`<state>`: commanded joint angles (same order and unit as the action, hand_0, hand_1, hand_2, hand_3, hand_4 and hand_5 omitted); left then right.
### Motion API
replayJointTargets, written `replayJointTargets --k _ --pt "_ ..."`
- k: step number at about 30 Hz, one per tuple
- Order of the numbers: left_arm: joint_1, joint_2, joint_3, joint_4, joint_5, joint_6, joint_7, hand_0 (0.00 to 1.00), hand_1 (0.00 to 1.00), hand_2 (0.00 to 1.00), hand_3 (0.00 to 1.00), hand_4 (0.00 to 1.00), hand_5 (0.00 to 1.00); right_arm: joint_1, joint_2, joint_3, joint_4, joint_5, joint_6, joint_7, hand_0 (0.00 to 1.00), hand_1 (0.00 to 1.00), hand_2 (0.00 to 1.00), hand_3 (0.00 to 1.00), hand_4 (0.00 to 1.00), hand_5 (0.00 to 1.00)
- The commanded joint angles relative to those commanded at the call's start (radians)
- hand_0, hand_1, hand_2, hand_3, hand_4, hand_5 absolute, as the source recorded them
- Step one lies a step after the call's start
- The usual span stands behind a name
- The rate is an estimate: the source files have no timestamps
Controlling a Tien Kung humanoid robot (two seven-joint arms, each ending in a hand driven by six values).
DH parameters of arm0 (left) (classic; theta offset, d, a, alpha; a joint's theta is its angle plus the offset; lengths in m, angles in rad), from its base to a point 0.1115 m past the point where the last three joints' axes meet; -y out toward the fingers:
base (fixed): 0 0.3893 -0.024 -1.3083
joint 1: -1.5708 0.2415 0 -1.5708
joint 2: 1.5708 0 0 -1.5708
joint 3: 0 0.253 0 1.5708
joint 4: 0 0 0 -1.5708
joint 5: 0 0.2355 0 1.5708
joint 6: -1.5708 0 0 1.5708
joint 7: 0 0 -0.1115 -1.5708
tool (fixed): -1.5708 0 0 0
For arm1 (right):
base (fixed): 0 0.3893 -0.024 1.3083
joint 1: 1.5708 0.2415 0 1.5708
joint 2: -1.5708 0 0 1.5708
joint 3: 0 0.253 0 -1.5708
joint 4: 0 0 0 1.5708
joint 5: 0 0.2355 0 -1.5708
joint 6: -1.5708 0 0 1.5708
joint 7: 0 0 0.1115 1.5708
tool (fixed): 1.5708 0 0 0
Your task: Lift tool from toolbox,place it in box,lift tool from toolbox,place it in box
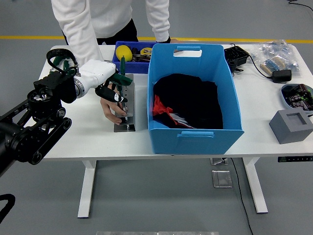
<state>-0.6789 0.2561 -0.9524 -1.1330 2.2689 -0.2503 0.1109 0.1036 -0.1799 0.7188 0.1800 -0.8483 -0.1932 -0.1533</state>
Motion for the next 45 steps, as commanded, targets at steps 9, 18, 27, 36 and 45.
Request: replayJointTargets --k 9,18,27,36,45 --pt "0.002 -0.003 0.015 0.032 0.000 0.074 0.003 0.227 0.084 0.098 0.130 0.998 0.684 0.002 -0.001 -0.007 0.000 0.008 0.000 0.002 0.625 0.615 0.694 0.539 0.800 0.577" --pt "-0.001 0.000 0.023 0.036 -0.001 0.179 0.001 0.182 0.021 0.040 0.068 0.998 0.754 0.006 -0.002 -0.008 0.000 0.012 0.000 0.004 0.625 0.616 0.694 0.539 0.798 0.576" --pt "-0.006 0.015 0.020 0.006 0.000 0.225 0.003 0.176 0.015 0.034 0.056 0.793 0.605 0.006 -0.002 -0.002 0.000 0.008 -0.001 0.003 0.625 0.616 0.695 0.539 0.798 0.576" --pt "-0.025 0.044 0.019 -0.036 0.000 0.211 0.018 0.172 0.011 0.030 0.055 0.691 0.439 0.006 -0.001 0.004 0.000 0.004 -0.001 0.002 0.624 0.615 0.694 0.539 0.798 0.576" --pt "-0.039 0.076 0.004 -0.085 0.000 0.176 0.046 0.172 0.011 0.030 0.055 0.678 0.407 0.005 -0.001 0.009 0.000 0.000 -0.001 0.001 0.624 0.615 0.694 0.538 0.798 0.576"
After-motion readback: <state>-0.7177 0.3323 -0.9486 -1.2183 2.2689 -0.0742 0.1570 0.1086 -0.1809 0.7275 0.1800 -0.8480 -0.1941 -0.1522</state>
